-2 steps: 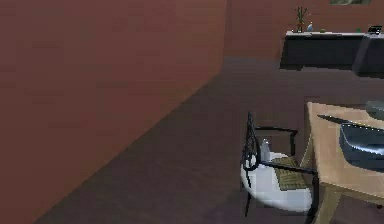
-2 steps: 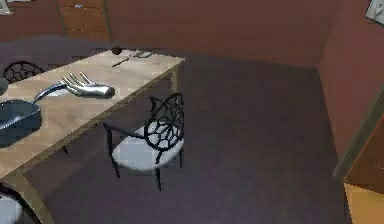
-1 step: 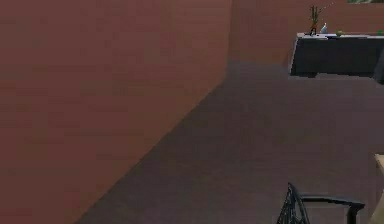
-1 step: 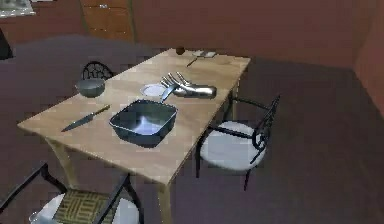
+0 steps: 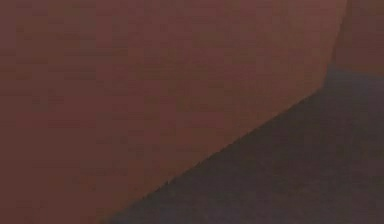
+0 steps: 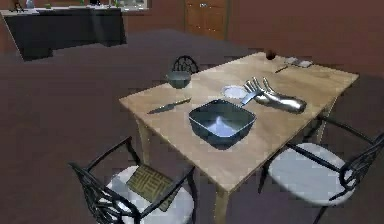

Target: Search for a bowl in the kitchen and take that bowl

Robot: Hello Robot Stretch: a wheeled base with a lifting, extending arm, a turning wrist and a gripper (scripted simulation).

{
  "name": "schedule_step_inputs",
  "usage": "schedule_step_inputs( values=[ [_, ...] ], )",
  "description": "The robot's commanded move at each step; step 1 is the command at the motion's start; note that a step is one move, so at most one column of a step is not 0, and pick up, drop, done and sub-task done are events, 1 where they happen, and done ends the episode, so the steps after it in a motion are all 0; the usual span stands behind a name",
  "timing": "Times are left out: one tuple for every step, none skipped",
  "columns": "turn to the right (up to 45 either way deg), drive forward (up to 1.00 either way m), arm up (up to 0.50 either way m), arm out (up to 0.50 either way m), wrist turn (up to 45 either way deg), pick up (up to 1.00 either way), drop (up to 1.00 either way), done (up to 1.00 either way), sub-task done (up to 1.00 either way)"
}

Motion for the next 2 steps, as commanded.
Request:
schedule_step_inputs(
  values=[
    [36.0,0.00,0.00,0.00,0.0,0.00,0.00,0.00,0.00],
    [0.0,0.45,0.00,0.00,0.0,0.00,0.00,0.00,0.00]
  ],
)
